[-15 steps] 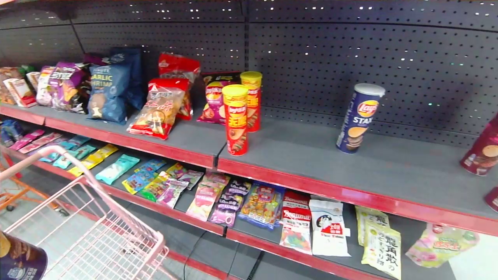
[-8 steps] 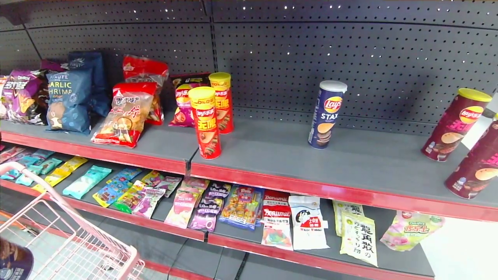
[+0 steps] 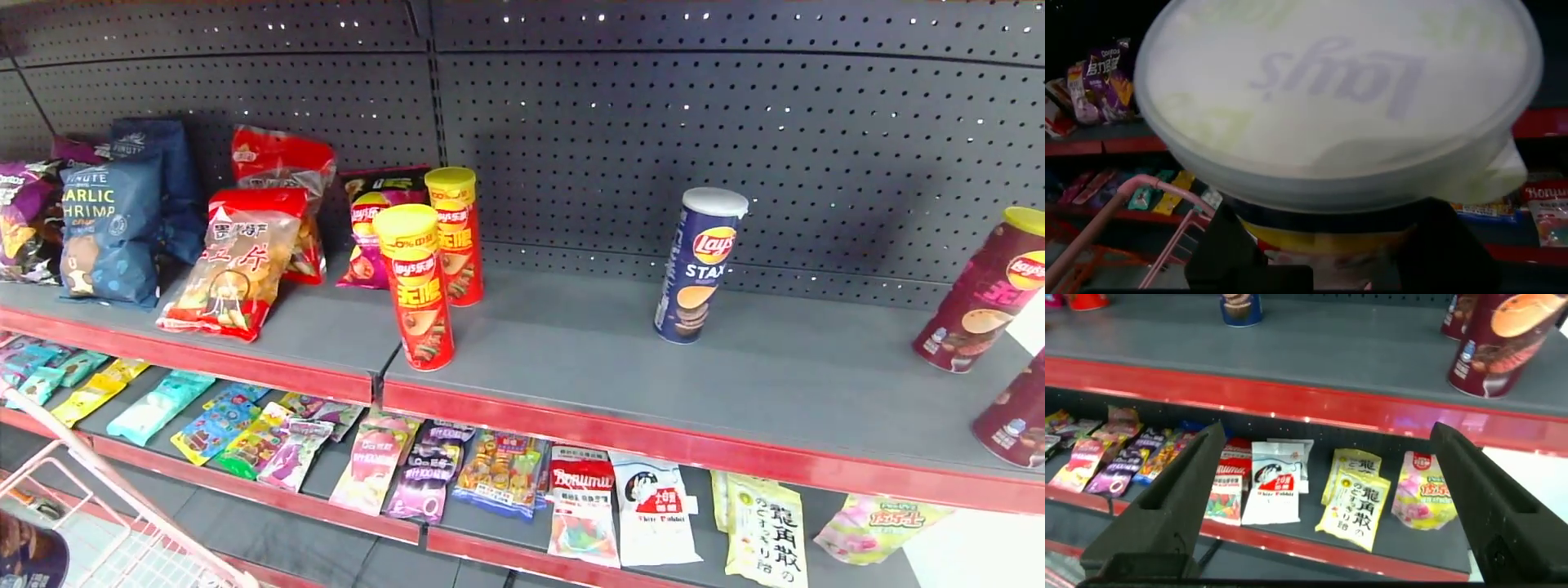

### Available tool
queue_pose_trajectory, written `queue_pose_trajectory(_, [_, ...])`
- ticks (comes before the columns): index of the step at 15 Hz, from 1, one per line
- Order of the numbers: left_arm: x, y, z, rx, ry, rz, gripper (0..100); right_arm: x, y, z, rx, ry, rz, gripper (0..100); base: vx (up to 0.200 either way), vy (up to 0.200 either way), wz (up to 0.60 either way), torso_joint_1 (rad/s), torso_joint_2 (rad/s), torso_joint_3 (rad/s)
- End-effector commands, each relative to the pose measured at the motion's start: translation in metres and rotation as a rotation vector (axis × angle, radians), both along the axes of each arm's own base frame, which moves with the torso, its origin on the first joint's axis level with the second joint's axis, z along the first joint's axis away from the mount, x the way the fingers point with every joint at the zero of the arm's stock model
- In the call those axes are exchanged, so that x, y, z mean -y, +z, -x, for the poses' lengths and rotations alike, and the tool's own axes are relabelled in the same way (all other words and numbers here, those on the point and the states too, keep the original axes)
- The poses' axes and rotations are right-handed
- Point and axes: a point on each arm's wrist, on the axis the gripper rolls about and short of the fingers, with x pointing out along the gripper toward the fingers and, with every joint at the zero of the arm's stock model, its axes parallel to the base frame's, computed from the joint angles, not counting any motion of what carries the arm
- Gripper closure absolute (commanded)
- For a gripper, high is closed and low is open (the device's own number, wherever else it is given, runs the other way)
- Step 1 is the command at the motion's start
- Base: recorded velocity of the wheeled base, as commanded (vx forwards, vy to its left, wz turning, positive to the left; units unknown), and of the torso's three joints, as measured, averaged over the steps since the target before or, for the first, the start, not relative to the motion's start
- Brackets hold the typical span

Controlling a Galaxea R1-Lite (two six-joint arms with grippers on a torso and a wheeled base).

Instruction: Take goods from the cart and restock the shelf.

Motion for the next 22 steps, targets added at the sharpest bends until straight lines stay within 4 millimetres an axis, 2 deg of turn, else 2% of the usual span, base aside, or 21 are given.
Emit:
queue_pose_trajectory(1, [0.000, -0.001, 0.002, 0.008, -0.003, -0.009, 100, 0.000, 0.000, 0.000, -0.001, 0.002, 0.000, 0, 0.000, 0.000, 0.00, 0.000, 0.00, 0.000])
queue_pose_trajectory(5, [0.000, -0.007, 0.003, 0.001, -0.007, -0.010, 100, 0.000, 0.000, 0.000, -0.001, 0.002, -0.002, 0, 0.000, 0.000, -0.60, 0.000, 0.00, 0.006])
queue_pose_trajectory(8, [0.001, -0.007, 0.010, 0.031, -0.023, -0.013, 100, 0.000, 0.000, 0.000, -0.001, 0.005, -0.002, 0, 0.000, 0.000, 0.00, 0.000, 0.00, 0.000])
queue_pose_trajectory(12, [0.004, -0.027, 0.032, 0.070, -0.106, -0.011, 100, 0.000, 0.001, 0.000, -0.004, -0.001, 0.041, 0, 0.000, 0.000, 0.00, 0.000, 0.00, 0.000])
queue_pose_trajectory(17, [0.003, -0.020, 0.035, 0.093, -0.166, 0.067, 100, 0.000, 0.001, 0.000, 0.002, 0.005, 0.051, 0, 0.000, 0.000, 0.00, 0.000, 0.00, 0.000])
queue_pose_trajectory(18, [0.002, -0.023, 0.030, 0.057, -0.181, 0.072, 100, -0.001, 0.054, 0.007, 0.114, 0.067, 0.052, 0, 0.000, 0.000, 0.00, 0.000, 0.00, 0.000])
queue_pose_trajectory(19, [0.002, -0.028, 0.026, 0.035, -0.181, 0.082, 100, -0.002, 0.136, -0.015, 0.098, 0.070, 0.024, 0, 0.000, 0.000, 0.00, 0.000, 0.00, 0.000])
queue_pose_trajectory(20, [0.002, -0.033, 0.022, 0.008, -0.179, 0.092, 100, -0.002, 0.180, -0.028, 0.122, 0.119, -0.006, 0, 0.000, 0.000, 0.00, 0.000, 0.00, 0.000])
queue_pose_trajectory(21, [0.001, -0.036, 0.020, -0.007, -0.163, 0.094, 100, -0.005, 0.183, -0.044, 0.075, 0.227, 0.042, 0, 0.000, 0.000, 0.00, 0.000, 0.00, 0.000])
queue_pose_trajectory(22, [0.001, -0.034, 0.017, -0.015, -0.142, 0.095, 100, -0.009, 0.174, -0.064, -0.013, 0.328, 0.085, 0, 0.000, 0.000, 0.00, 0.000, 0.00, 0.000])
